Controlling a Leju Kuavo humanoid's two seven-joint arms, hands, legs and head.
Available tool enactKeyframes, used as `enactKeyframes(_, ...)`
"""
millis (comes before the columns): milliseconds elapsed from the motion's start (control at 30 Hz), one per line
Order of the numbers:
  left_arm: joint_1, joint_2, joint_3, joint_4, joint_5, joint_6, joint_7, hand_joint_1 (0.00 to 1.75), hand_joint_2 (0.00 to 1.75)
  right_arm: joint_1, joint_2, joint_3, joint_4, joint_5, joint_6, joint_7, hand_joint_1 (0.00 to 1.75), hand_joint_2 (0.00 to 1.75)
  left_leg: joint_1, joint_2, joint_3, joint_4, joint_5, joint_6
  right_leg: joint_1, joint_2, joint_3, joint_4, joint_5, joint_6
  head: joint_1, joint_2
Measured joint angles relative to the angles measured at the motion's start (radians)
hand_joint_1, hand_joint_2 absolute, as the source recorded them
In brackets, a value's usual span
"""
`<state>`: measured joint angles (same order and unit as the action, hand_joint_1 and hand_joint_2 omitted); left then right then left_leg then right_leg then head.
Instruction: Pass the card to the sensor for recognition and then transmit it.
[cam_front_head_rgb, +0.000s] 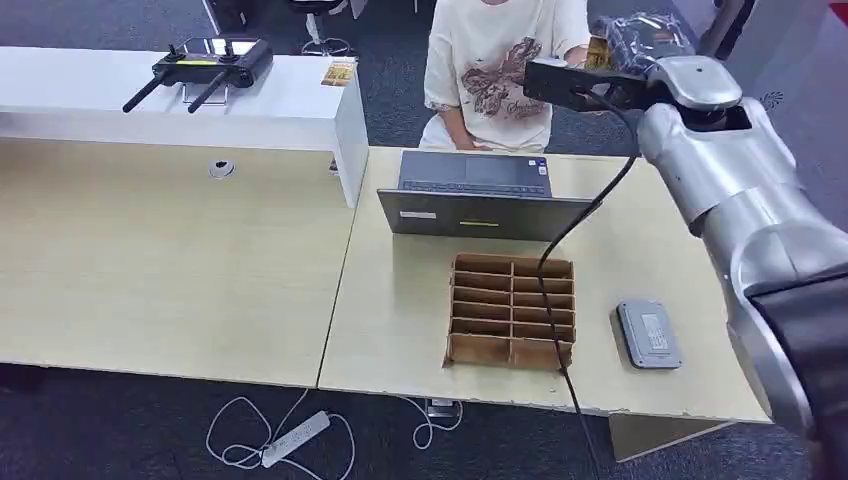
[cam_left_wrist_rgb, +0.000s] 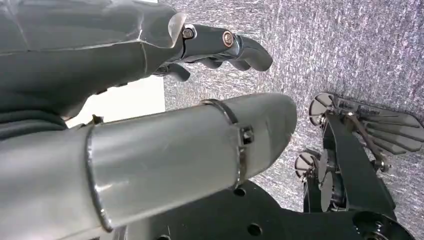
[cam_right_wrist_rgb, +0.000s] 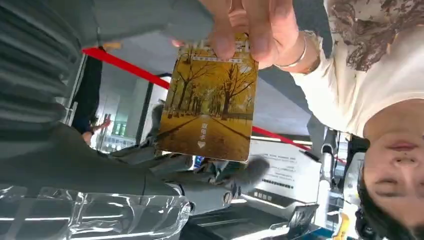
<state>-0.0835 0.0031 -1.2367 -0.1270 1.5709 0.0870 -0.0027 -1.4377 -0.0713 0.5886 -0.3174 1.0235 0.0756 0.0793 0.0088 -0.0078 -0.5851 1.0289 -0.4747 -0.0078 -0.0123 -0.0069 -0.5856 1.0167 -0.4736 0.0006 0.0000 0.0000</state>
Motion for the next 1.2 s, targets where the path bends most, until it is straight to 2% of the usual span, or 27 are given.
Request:
enactKeyframes(200,0.000,0.000,0.000,0.000,0.000,0.000,-0.002,0.00,0.00,0.000,0.000,0.000,0.000,-0.009,-0.010,0.000,0.00,1.75,0.000,0.000,0.000,0.000,0.000,0.000,0.000,0.000,0.000,0.000,0.000,0.000,0.000,0.000)
enactKeyframes(267,0.000,0.000,0.000,0.000,0.000,0.000,-0.002,0.00,0.00,0.001,-0.002,-0.015,0.000,-0.065,-0.031,-0.003,0.00,1.75,0.000,0.000,0.000,0.000,0.000,0.000,0.000,0.000,0.000,0.000,0.000,0.000,0.000,0.000)
enactKeyframes(400,0.000,0.000,-0.001,0.000,0.000,0.000,-0.006,0.00,0.00,0.002,-0.007,-0.100,-0.001,-0.195,-0.073,-0.031,0.00,1.75,0.000,0.000,0.000,0.000,0.000,0.000,0.000,0.000,0.000,0.000,0.000,0.000,0.000,0.000)
enactKeyframes(533,0.002,0.000,-0.001,0.000,0.000,0.000,-0.007,0.00,0.00,0.004,-0.016,-0.194,-0.002,-0.280,-0.082,-0.065,0.00,1.75,0.000,0.000,0.000,0.000,0.000,0.000,0.000,0.000,0.000,0.000,0.000,0.000,0.000,0.000)
enactKeyframes(667,0.004,0.000,-0.001,0.000,0.000,0.002,-0.009,0.00,0.00,0.014,-0.033,-0.284,-0.008,-0.361,-0.082,-0.124,0.00,1.75,0.000,0.000,0.000,0.001,0.000,0.000,0.000,0.000,0.000,-0.001,0.000,0.000,0.000,0.000)
enactKeyframes(1033,0.008,-0.002,-0.001,0.000,0.000,0.020,-0.017,0.00,0.00,0.100,-0.096,-0.519,-0.041,-0.652,-0.076,-0.366,0.00,1.75,0.000,-0.001,0.000,0.001,0.000,0.000,0.000,0.000,0.000,-0.001,0.000,0.001,-0.001,0.000)
enactKeyframes(1200,0.009,-0.004,0.000,0.000,0.000,0.028,-0.019,0.00,0.00,0.161,-0.123,-0.606,-0.078,-0.784,-0.031,-0.458,0.00,1.75,0.000,0.000,0.000,0.001,0.000,0.000,0.000,0.000,0.000,-0.001,0.000,0.001,0.000,0.000)
